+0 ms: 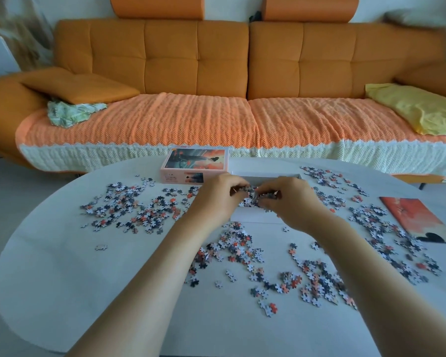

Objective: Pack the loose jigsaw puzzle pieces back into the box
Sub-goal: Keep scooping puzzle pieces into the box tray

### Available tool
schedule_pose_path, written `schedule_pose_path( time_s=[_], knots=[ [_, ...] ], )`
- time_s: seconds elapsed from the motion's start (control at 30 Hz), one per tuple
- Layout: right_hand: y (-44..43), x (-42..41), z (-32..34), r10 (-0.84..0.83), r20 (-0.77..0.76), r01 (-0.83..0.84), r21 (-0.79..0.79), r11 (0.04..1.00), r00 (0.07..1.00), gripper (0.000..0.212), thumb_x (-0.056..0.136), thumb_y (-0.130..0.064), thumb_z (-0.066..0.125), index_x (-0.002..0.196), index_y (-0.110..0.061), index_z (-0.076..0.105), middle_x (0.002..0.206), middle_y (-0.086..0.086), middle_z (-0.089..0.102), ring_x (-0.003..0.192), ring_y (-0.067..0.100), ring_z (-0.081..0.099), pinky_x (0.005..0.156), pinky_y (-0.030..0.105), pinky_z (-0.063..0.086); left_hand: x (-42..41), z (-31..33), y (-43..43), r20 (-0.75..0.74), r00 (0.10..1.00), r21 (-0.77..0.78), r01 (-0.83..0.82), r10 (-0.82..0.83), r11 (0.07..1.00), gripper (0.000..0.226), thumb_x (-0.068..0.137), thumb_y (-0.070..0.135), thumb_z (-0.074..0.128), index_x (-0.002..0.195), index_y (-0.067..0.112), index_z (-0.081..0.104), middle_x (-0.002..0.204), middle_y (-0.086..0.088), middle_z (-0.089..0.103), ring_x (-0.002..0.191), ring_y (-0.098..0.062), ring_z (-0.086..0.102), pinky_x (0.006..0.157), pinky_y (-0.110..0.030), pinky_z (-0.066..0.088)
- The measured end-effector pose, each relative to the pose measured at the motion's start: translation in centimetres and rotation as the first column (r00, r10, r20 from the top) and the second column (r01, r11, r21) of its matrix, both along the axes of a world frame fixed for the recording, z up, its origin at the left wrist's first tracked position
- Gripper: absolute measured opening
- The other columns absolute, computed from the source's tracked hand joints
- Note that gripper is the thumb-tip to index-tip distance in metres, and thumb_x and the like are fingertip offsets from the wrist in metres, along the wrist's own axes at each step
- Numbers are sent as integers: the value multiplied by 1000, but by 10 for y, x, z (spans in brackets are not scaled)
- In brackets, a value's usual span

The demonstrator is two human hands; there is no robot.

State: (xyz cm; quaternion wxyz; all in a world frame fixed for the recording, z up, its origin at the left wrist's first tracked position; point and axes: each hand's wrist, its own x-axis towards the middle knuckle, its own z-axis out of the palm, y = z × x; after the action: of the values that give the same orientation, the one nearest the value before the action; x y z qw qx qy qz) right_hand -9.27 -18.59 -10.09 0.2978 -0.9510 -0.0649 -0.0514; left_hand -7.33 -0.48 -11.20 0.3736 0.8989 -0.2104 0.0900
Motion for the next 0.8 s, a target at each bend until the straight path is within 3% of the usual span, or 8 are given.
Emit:
schedule_pose_path(
  time_s=[0.1, 0.23, 0.37, 0.53, 0.67, 0.73, 0.8],
  knots=[
    [-4, 10, -4, -18, 87, 20, -24, 1000, 996, 12, 86, -18, 70, 98, -21, 73, 77, -12, 59, 69, 6, 55, 55, 9, 39, 14, -9, -9, 54, 998, 55, -17, 14, 998, 25, 93, 15, 63, 117, 19, 70, 108, 1, 67, 92, -12, 59, 78, -21, 45],
    [-6, 23, -16, -10, 155, 17, -46, 999, 988, 18, 90, -18, 66, 107, -21, 72, 90, -4, 59, 71, 6, 51, 60, 4, 36, 22, -25, -16, 151, 989, 211, -33, 1, 977, 23, 96, 22, 58, 116, 20, 71, 96, -4, 63, 93, -23, 54, 78, -34, 43],
    [-8, 28, -24, 17, 75, -10, -89, 996, 997, 32, 94, -21, 60, 125, -24, 64, 118, 2, 58, 84, 16, 59, 74, 21, 40, 25, -33, -18, 282, 959, 361, -92, -15, 928, 31, 98, 32, 52, 125, 23, 65, 108, 3, 59, 104, -22, 47, 91, -40, 37],
    [-6, 26, -21, -34, 158, 49, -91, 995, 987, 14, 91, -24, 63, 96, -22, 76, 93, -1, 68, 76, 18, 62, 69, 31, 51, 21, -31, -16, 309, 951, 247, -92, 12, 965, 21, 91, 34, 63, 105, 20, 71, 97, 3, 60, 97, -19, 49, 86, -34, 40],
    [-4, 19, -22, 41, -34, -47, -176, 983, 999, 36, 97, -32, 51, 76, -9, 68, 62, 6, 62, 55, 20, 53, 61, 40, 51, 17, -33, -11, 322, 945, 345, -64, -54, 936, 22, 95, 34, 58, 103, 23, 75, 93, 7, 63, 89, -20, 47, 82, -40, 42],
    [-5, 16, -22, 47, 9, -45, -157, 987, 999, 29, 97, -30, 51, 88, -14, 73, 79, 4, 68, 69, 19, 59, 68, 39, 52, 13, -32, -6, 265, 962, 365, -34, -69, 930, 27, 97, 34, 54, 114, 21, 71, 106, 8, 61, 100, -18, 45, 91, -39, 40],
    [-5, 13, -20, 42, 151, -21, -137, 990, 988, 21, 94, -25, 55, 103, -21, 74, 96, 0, 69, 88, 19, 62, 76, 31, 50, 8, -29, 1, 207, 976, 329, -1, -71, 944, 32, 97, 30, 54, 125, 19, 64, 119, 7, 55, 114, -15, 42, 98, -35, 38]
  ],
)
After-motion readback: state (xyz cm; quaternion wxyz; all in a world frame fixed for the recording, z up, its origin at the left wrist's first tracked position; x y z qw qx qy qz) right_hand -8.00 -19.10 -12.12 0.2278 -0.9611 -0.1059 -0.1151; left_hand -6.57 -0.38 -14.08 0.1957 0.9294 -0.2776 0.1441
